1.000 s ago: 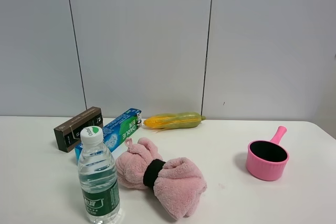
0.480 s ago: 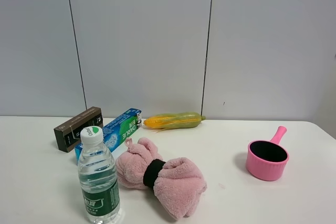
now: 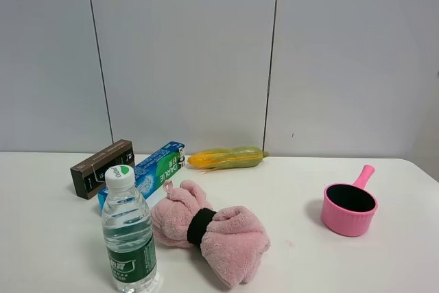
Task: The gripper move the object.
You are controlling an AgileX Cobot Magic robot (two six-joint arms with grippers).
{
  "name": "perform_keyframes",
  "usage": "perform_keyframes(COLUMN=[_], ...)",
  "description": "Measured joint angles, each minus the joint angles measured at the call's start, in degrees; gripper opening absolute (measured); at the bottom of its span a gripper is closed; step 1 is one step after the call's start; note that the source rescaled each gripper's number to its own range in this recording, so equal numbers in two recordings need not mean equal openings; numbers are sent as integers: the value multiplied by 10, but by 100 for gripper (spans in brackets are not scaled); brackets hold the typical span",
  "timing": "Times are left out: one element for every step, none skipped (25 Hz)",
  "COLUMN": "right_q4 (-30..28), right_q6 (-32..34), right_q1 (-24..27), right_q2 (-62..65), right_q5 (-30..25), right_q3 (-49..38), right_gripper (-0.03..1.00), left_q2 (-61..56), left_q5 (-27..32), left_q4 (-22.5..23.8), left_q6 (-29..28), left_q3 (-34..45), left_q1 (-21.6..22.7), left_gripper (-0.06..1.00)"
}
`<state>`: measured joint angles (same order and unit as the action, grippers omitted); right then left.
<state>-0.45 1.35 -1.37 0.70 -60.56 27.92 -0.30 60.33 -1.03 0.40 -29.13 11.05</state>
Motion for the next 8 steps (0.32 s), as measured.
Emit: perform_keyframes(right_q4=[0, 0, 0, 0, 0, 0, 0, 0], right_q6=[0, 0, 0, 0, 0, 0, 0, 0], right_q1=[0, 0, 0, 0, 0, 0, 0, 0], right_q2=[0, 0, 0, 0, 0, 0, 0, 0], right_q5=[0, 0, 0, 0, 0, 0, 0, 0], right_q3=[0, 0, 0, 0, 0, 0, 0, 0], right_gripper=[100, 100, 100, 100, 100, 100, 100, 100], left_q2=[0, 0, 0, 0, 0, 0, 0, 0], left_q5=[0, 0, 0, 0, 0, 0, 0, 0], left_q4=[0, 0, 0, 0, 0, 0, 0, 0], left_q6=[0, 0, 0, 0, 0, 0, 0, 0], left_q3=[0, 0, 0, 0, 0, 0, 0, 0], left_q1=[0, 0, 0, 0, 0, 0, 0, 0], left_gripper=[93, 93, 93, 93, 93, 93, 93, 93])
